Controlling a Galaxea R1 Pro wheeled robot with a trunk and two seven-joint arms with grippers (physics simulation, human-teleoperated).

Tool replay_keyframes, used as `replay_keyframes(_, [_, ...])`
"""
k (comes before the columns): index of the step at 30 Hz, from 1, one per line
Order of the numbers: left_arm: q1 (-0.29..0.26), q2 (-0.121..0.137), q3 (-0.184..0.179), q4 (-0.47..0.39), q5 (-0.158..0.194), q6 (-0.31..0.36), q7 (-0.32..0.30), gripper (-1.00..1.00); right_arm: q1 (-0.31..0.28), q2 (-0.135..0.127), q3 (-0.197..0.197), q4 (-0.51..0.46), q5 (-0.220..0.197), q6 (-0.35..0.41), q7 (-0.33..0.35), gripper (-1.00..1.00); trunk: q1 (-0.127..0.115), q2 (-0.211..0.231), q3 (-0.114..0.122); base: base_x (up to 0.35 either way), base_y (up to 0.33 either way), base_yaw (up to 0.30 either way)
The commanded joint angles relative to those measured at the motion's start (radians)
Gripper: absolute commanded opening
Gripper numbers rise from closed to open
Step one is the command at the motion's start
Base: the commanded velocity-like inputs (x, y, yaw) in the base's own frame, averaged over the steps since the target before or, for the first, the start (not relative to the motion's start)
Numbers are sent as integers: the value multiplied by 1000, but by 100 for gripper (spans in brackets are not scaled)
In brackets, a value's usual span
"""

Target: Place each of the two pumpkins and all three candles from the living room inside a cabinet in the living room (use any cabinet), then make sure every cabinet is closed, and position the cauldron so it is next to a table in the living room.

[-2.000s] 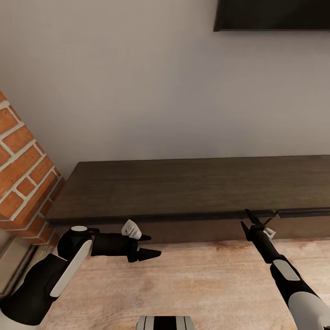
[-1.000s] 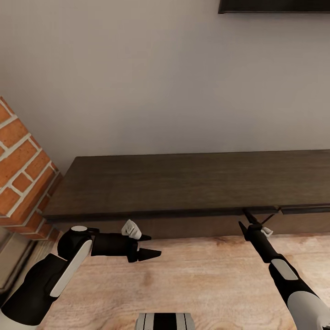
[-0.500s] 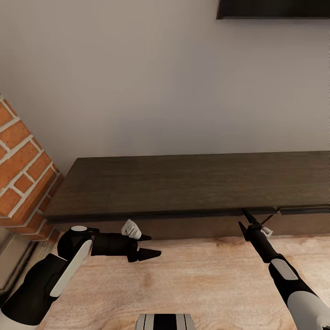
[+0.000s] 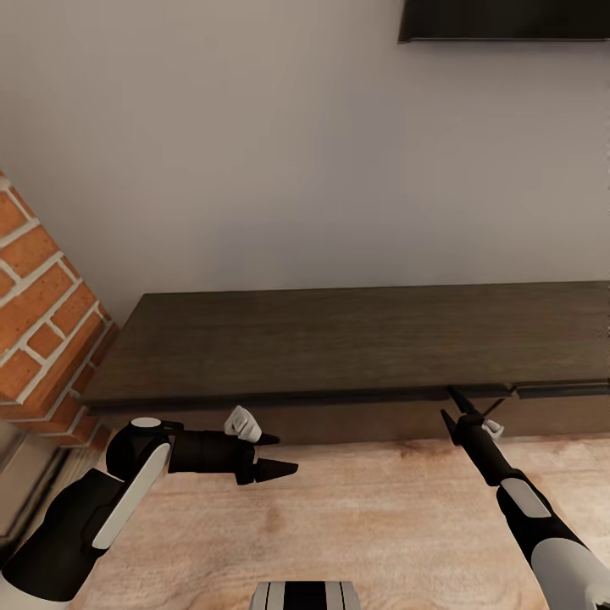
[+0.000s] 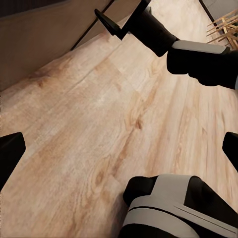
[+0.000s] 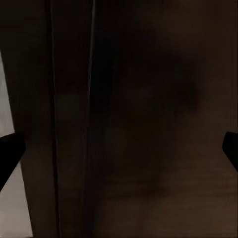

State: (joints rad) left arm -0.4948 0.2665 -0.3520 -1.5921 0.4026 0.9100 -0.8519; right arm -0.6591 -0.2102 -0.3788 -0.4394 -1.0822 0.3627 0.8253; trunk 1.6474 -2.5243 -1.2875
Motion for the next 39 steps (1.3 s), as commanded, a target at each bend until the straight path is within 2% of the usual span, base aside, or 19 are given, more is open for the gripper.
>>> replay_keyframes(1, [-1,1,-1,0,2,4,0,100,-1,0,-2,1,-7,9,2,100,-1,0,3,0,0,0])
replay_keyframes(19, [-1,1,-1,0,2,-2,0,100,-1,1,-2,1,-7,8,2,100,-1,0,3,0,0,0])
replay_keyframes(20, [-1,1,-1,0,2,-2,0,100,-1,1,-2,1,-7,7,2,-100,-1,0,3,0,0,0])
replay_keyframes(39, [-1,0,-2,0,2,-2,1,100,-1,0,-2,1,-7,7,2,-100,-1,0,3,0,0,0])
